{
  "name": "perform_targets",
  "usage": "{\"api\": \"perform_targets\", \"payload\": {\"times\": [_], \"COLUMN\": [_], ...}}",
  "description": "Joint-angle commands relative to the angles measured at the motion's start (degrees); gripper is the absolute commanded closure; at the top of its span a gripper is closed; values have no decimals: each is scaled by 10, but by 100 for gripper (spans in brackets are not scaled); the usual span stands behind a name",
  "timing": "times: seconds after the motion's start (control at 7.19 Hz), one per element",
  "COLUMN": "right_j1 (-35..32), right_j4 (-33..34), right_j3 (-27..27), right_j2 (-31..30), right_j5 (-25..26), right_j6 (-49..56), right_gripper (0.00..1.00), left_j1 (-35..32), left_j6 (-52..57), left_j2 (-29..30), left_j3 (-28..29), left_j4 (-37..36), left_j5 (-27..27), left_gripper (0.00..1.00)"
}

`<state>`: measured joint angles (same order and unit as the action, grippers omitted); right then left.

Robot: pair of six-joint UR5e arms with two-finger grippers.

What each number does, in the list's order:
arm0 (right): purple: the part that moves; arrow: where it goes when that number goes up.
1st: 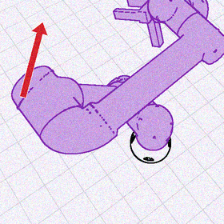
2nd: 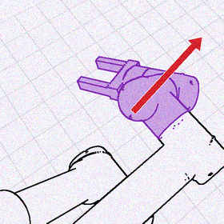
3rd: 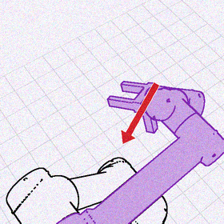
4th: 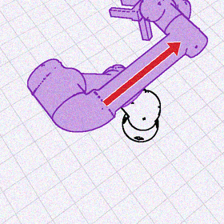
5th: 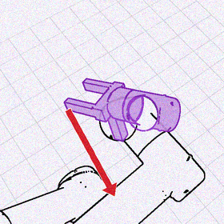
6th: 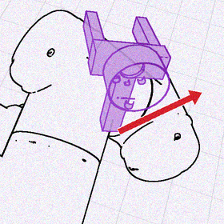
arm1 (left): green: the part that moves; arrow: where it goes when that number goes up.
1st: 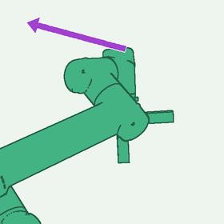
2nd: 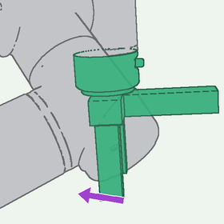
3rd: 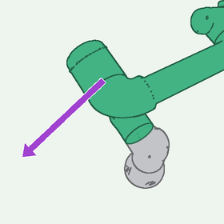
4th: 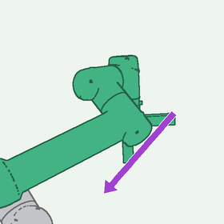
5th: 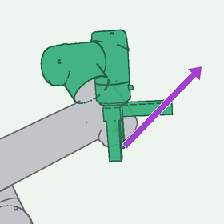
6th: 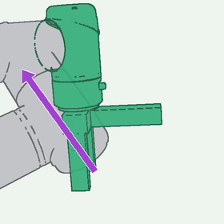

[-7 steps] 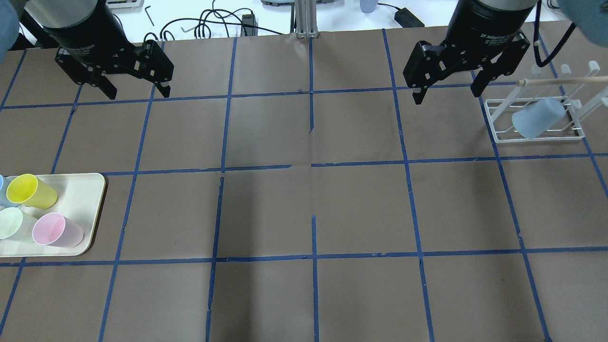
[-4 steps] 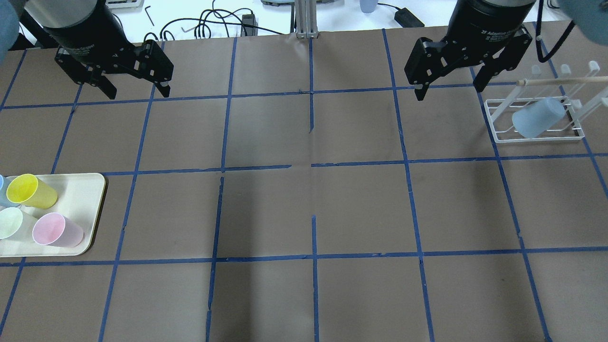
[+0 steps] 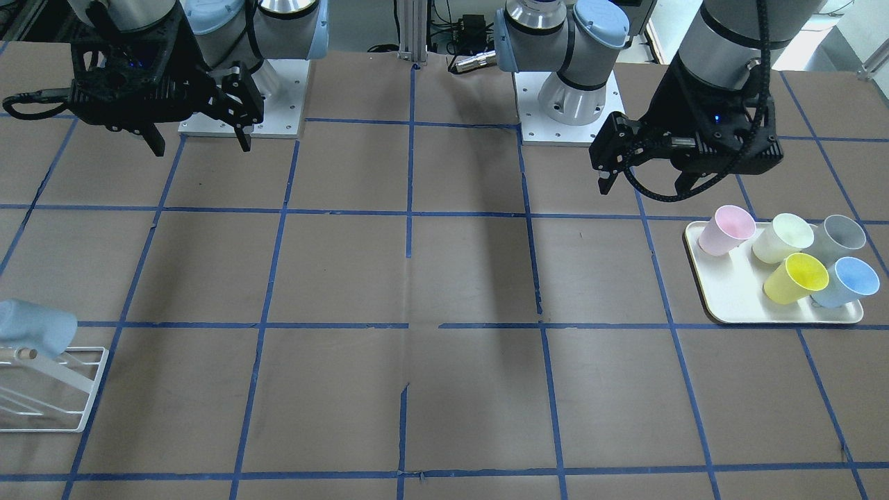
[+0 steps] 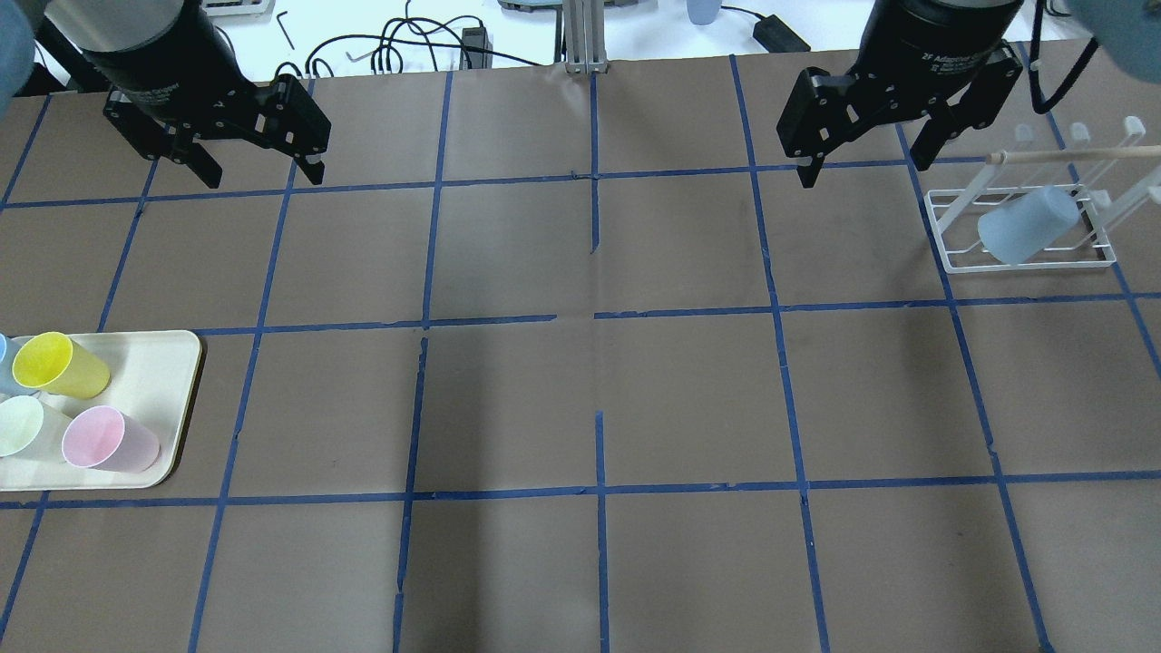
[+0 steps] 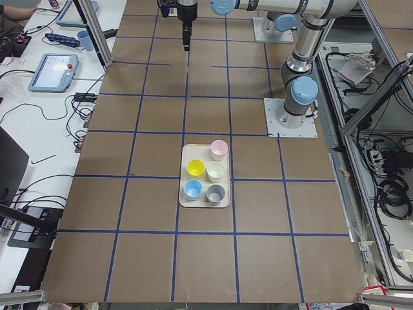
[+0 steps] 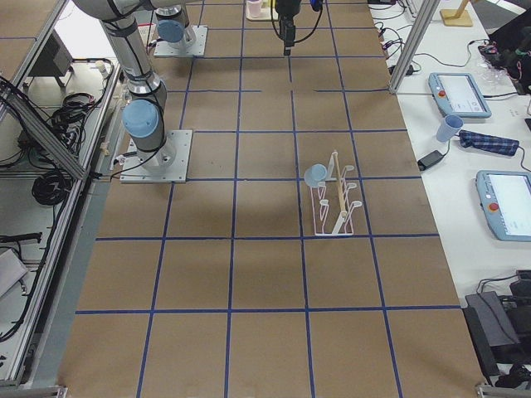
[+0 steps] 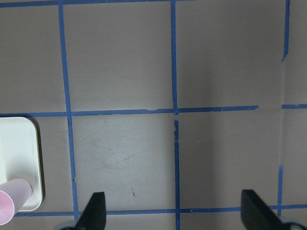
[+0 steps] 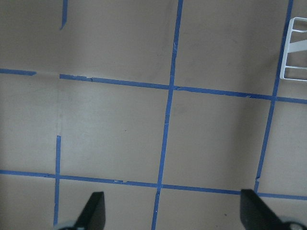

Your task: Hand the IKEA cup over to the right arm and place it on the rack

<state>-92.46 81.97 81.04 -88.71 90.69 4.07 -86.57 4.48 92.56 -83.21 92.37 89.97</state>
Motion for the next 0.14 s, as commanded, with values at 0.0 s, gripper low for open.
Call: {"api": "perform_targets", "payload": {"times": [0.0], "right_j1": [0], "right_j4": [-1], "right_j3": [1], "right_j2": [0], "right_j5": [-1], "right_j6": [0], "right_gripper": [0], "left_j1": [0], "left_j6": [-1], "left_j2": [0], "left_j3": [3], "left_j4": [1], "left_j5": [-16], "left_gripper": [0]}}
